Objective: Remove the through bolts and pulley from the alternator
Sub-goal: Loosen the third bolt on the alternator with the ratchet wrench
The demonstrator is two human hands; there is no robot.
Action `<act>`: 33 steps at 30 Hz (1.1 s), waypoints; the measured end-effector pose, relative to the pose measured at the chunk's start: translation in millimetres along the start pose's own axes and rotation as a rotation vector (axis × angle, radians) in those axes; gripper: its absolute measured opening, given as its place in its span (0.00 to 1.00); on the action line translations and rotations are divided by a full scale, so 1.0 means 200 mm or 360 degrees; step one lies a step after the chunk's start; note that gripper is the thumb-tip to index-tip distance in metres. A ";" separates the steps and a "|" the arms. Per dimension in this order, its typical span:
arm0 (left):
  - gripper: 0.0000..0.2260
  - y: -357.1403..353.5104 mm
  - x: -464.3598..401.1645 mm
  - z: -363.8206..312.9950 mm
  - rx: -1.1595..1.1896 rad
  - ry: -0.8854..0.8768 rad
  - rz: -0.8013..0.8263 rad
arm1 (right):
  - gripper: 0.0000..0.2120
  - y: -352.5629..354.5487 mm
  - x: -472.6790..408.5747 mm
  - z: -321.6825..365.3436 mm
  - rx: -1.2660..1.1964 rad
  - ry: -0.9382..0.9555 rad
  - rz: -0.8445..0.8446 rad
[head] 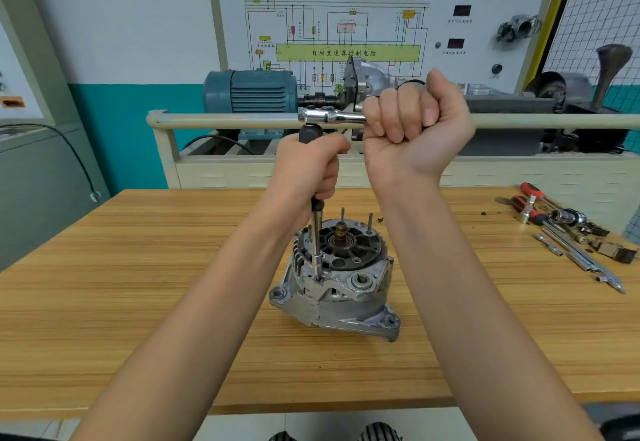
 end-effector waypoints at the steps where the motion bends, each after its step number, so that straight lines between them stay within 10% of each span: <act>1: 0.20 0.00 0.00 0.00 -0.0052 -0.0019 -0.0112 | 0.29 -0.03 0.02 -0.01 0.0153 0.0105 0.0063; 7: 0.19 0.01 0.01 0.01 -0.0156 -0.0105 -0.0359 | 0.20 -0.14 0.10 -0.07 0.0553 0.0523 0.0243; 16: 0.18 -0.02 0.04 0.00 0.0242 0.0109 0.0646 | 0.22 0.08 -0.05 0.03 -0.0465 -0.0313 0.0019; 27: 0.17 0.01 0.02 0.04 -0.0232 -0.0039 -0.0361 | 0.25 -0.09 0.07 -0.04 0.0366 0.0337 0.0156; 33: 0.17 0.01 0.03 0.02 -0.0081 -0.0010 -0.0029 | 0.22 -0.12 0.10 -0.05 0.0480 0.0483 0.0193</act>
Point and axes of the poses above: each hand's wrist, its own x-axis away from the middle knuckle, its own y-axis out of the back of the hand, z = x × y, the point moved 4 cm from there along -x, towards the middle knuckle, and after that the axes turned 15 degrees about -y, right-handed, at the moved point
